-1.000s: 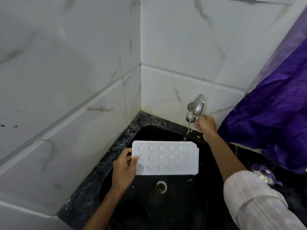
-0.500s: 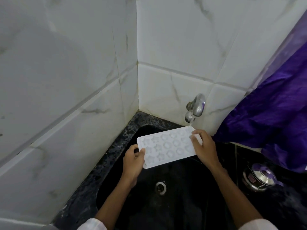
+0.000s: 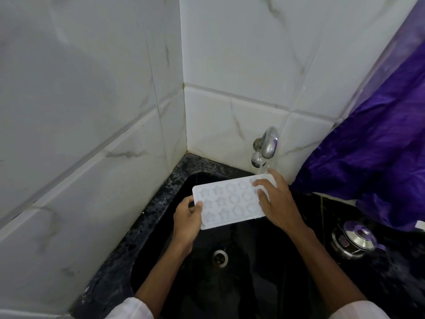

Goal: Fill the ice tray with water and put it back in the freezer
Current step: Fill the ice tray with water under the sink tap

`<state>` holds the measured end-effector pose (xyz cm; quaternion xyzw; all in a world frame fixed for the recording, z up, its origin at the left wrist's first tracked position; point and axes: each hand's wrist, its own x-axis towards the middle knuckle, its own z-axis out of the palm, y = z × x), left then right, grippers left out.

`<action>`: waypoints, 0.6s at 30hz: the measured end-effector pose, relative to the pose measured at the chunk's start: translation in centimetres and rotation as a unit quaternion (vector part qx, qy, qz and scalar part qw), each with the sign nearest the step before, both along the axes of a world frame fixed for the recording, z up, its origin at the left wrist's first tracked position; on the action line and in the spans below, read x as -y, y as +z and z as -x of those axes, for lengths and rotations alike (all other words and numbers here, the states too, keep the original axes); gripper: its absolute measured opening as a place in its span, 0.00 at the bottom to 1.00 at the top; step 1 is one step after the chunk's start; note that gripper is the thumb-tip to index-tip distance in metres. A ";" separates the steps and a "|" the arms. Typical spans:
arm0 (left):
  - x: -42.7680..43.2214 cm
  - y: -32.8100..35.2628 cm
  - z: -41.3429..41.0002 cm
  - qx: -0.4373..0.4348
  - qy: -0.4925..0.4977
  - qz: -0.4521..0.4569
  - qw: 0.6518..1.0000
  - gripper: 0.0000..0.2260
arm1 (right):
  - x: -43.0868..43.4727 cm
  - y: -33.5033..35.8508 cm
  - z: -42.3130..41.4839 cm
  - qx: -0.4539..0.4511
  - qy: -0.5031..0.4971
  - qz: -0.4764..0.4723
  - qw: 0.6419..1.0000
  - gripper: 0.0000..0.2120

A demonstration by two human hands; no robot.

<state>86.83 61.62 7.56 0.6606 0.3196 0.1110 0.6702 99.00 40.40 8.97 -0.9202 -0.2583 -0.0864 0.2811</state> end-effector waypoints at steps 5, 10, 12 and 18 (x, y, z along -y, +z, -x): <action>0.2 0.4 -0.3 0.002 0.007 -0.003 1.000 0.08 | -0.5 0.3 -0.8 0.025 0.018 0.023 0.999 0.12; 0.6 0.8 -0.5 0.004 0.004 -0.007 1.000 0.08 | -0.5 0.5 -0.9 0.038 0.036 0.034 0.998 0.16; 0.8 0.9 -0.5 0.003 -0.002 -0.011 1.000 0.08 | -0.4 0.5 -0.9 0.040 0.044 0.046 0.997 0.17; 1.6 1.4 -0.7 0.005 -0.006 -0.019 1.000 0.09 | 0.4 0.9 -1.0 0.026 0.032 0.100 0.994 0.15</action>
